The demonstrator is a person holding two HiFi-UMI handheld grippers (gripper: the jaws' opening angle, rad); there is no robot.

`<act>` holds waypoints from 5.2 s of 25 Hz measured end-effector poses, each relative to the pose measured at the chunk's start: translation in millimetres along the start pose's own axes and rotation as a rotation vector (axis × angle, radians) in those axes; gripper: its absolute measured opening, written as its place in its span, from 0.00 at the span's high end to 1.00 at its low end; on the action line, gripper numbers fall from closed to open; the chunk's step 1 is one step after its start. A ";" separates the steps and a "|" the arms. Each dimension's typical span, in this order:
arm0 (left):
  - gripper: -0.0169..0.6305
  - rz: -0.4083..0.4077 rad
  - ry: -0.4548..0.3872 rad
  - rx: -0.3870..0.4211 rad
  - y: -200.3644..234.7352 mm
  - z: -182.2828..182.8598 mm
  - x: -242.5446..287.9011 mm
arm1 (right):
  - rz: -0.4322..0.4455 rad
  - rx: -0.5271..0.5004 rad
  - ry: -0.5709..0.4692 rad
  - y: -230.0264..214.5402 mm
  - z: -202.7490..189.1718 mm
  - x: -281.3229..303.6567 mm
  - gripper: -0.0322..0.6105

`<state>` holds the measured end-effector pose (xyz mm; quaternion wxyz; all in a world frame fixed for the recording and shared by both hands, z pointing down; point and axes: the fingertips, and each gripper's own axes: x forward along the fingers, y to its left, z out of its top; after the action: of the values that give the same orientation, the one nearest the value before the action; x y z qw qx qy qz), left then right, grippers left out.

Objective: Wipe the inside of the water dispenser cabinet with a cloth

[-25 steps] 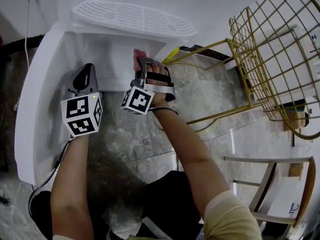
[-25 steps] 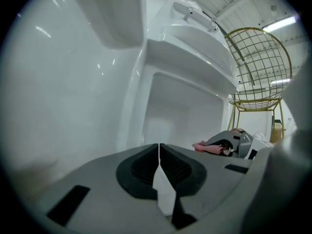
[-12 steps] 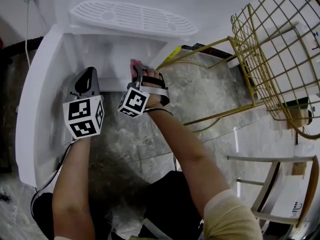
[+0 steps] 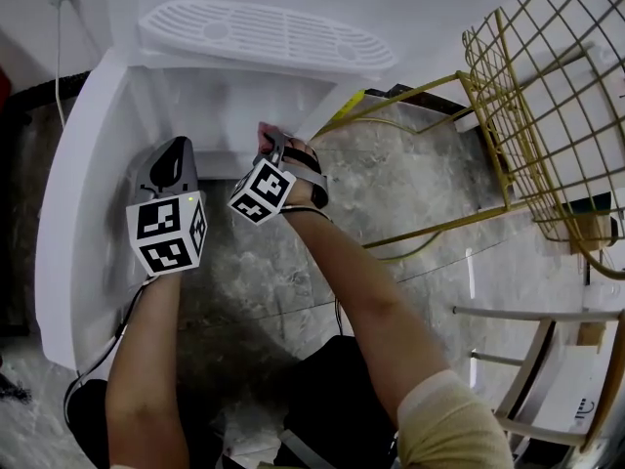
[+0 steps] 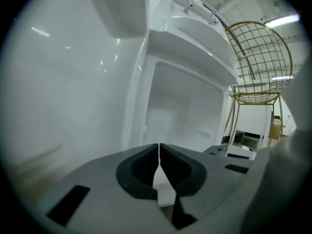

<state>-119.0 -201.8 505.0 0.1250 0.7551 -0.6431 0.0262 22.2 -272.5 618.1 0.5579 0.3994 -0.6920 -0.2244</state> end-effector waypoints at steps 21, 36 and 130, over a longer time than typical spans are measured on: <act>0.95 0.022 0.034 -0.003 14.7 -12.8 -5.2 | 0.194 0.525 -0.040 9.1 22.8 16.7 0.91; 0.95 0.031 0.069 -0.020 20.7 -26.9 -8.4 | 0.408 0.639 -0.235 29.2 57.3 5.9 0.91; 0.95 0.029 -0.016 -0.045 24.1 -3.8 -18.8 | 0.574 0.965 -0.693 -9.3 177.6 -48.3 0.91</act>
<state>-145.3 -186.3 508.6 0.1366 0.7430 -0.6552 0.0075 -141.1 -263.0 533.2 0.0991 0.3088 -0.9335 0.1530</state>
